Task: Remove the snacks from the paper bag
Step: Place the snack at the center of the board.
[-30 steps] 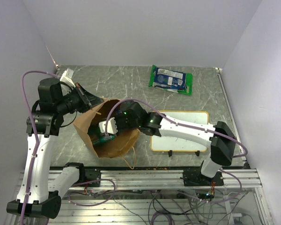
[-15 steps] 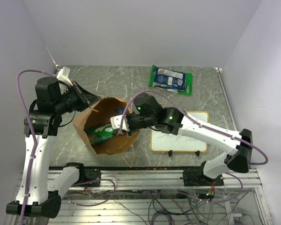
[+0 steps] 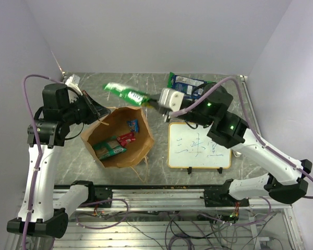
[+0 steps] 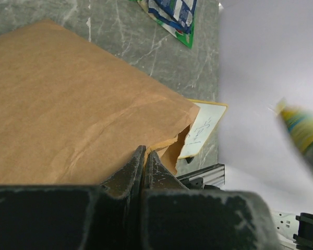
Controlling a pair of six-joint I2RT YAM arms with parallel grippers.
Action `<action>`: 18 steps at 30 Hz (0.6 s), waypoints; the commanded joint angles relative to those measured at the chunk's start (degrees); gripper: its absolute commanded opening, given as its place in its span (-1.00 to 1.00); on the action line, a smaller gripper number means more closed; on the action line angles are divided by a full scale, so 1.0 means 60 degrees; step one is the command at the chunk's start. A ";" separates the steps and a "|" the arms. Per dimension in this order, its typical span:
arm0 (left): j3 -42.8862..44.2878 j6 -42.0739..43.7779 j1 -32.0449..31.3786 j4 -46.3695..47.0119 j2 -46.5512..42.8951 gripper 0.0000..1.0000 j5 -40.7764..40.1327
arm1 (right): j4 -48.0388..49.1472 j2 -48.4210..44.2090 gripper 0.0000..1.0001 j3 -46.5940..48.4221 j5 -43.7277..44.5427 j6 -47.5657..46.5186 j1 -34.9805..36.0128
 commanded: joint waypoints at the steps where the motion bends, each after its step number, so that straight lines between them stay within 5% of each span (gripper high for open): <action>1: 0.0290 0.0656 -0.0055 -0.0327 0.0067 -0.86 -0.0227 | 0.3298 -0.0286 -1.00 -0.0842 0.2903 0.0242 -0.0556; 6: 0.0535 0.0905 -0.0058 -0.0383 0.0198 -0.86 -0.0108 | 0.3963 0.0398 -1.00 -0.1356 0.5533 0.0541 -0.1323; 18: 0.1424 0.1867 -0.0116 -0.0420 0.0920 -0.86 -0.0385 | 0.4569 0.2984 -1.00 -0.2623 0.3816 -0.0723 -0.5269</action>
